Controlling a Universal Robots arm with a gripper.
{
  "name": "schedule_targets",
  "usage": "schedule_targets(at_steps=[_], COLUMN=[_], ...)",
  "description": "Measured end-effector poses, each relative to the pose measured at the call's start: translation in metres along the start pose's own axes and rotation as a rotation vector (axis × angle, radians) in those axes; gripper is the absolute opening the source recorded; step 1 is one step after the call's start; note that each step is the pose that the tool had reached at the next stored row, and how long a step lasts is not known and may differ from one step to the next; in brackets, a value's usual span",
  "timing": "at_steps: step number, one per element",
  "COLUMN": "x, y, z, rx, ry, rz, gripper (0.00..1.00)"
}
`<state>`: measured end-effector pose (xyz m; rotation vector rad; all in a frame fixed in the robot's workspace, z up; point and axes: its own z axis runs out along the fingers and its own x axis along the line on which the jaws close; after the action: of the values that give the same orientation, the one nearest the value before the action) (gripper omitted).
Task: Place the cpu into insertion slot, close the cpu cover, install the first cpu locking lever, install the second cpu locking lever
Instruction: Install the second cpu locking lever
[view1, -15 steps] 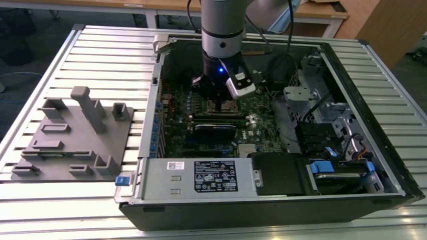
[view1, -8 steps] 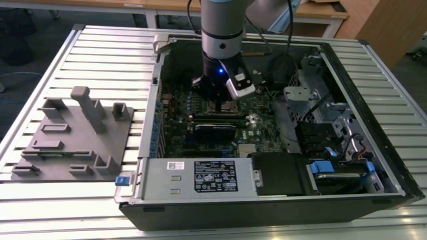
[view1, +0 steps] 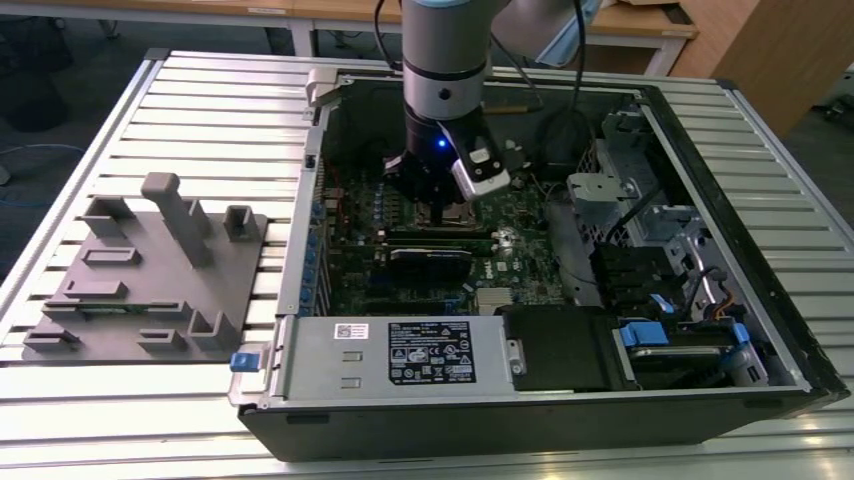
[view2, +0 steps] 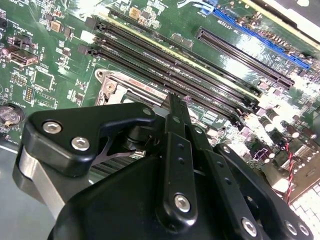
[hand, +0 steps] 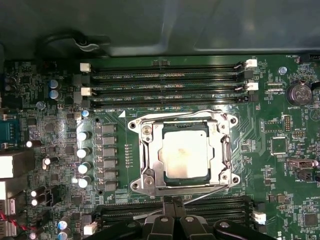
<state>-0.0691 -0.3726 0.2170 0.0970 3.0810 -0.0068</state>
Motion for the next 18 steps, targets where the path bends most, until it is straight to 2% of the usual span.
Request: schedule_targets(at_steps=[18], x=[0.0002], y=[0.0000], z=[0.0034], rx=[0.0002], ry=[0.0001], rz=[0.000], gripper=[0.10])
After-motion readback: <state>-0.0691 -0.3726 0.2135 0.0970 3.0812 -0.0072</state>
